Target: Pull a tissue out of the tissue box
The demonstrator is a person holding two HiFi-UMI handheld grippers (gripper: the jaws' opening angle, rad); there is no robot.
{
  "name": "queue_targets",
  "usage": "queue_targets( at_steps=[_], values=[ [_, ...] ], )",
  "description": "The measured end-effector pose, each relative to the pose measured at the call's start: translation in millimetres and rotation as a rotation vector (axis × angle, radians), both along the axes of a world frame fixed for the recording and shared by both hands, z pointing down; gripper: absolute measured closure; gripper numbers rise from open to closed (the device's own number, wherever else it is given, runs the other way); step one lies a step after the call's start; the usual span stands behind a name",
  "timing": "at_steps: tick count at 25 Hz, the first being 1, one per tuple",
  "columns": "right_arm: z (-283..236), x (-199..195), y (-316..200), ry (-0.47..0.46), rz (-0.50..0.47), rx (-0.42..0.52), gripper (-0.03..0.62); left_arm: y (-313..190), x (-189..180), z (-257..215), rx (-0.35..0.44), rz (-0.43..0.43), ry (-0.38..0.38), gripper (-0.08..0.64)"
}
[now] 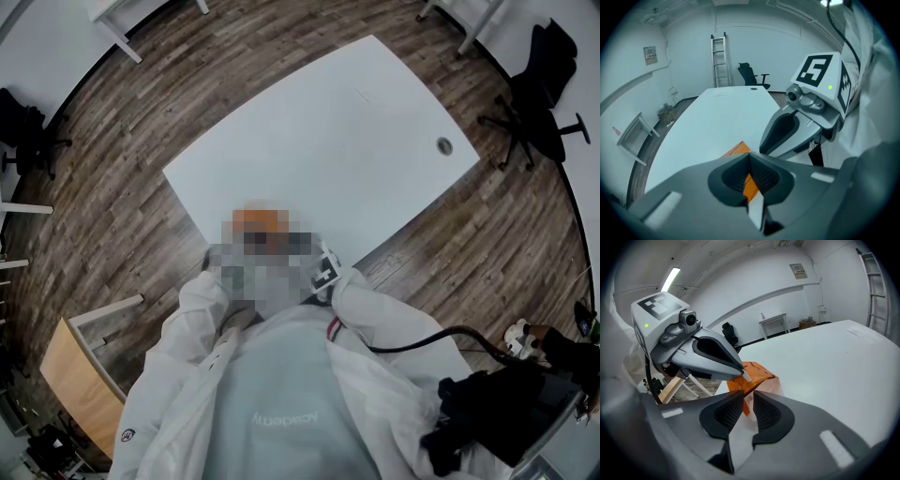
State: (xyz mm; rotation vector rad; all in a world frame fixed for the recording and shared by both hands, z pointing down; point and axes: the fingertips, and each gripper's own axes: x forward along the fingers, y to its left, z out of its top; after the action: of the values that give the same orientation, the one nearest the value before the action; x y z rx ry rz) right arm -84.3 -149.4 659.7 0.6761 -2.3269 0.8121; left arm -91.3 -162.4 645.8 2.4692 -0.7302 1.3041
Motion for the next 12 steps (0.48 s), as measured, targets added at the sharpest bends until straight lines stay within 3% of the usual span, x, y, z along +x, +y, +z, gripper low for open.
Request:
queue_targets(
  at_steps=[12],
  values=[
    [6.7, -5.3, 10.6, 0.045, -0.062, -0.019, 0.458, 1.6, 1.0, 1.6, -0.011, -0.005, 0.006, 0.56]
  ],
)
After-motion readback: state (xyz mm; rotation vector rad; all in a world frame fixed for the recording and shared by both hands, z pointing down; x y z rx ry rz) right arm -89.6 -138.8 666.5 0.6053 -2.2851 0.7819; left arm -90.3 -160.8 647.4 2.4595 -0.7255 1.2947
